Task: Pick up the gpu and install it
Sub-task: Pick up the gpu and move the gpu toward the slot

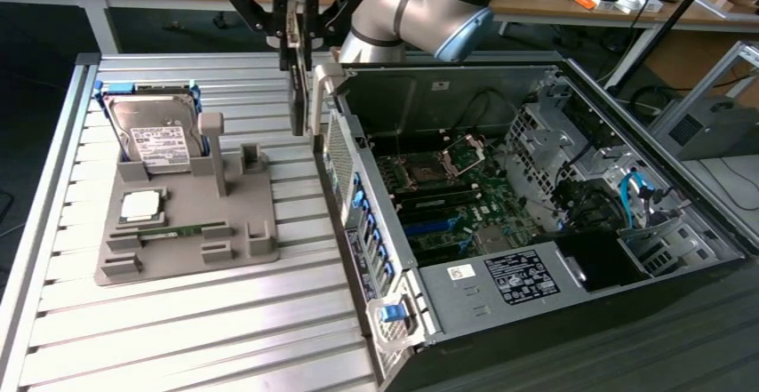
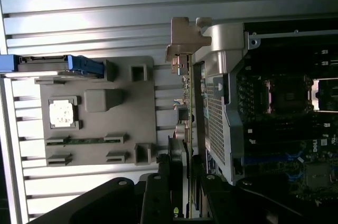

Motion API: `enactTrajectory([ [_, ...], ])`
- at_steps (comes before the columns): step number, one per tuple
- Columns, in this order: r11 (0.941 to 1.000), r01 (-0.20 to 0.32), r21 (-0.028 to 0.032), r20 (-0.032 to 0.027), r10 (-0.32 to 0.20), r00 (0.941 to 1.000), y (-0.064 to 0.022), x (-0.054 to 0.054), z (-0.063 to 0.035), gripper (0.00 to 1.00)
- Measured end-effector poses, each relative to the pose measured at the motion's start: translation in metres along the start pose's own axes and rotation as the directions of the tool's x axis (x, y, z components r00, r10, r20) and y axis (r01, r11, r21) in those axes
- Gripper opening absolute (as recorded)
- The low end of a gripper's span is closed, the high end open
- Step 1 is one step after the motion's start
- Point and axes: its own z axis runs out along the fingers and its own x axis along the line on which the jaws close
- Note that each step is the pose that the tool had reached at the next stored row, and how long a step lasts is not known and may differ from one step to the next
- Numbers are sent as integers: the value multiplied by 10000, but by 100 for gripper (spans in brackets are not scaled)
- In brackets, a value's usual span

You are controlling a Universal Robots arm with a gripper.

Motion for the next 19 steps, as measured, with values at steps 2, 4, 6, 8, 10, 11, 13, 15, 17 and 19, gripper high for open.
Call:
enactTrajectory([
  [2,10000,0,1,0,0,10000,1,-14,2,27],
  [4,10000,0,1,0,0,10000,2,-29,4,27],
  [6,10000,0,1,0,0,10000,3,-44,7,27],
  [8,10000,0,1,0,0,10000,4,-56,9,27],
  [10,10000,0,1,0,0,10000,5,-72,12,27],
  [11,10000,-1,1,0,1,10000,6,-81,13,27],
  [13,10000,-1,1,0,1,10000,7,-99,18,27],
  [15,10000,0,1,0,0,10000,8,-113,21,27],
  [17,10000,0,1,0,0,10000,9,-124,25,27],
  [19,10000,0,1,0,0,10000,10,-137,30,27],
])
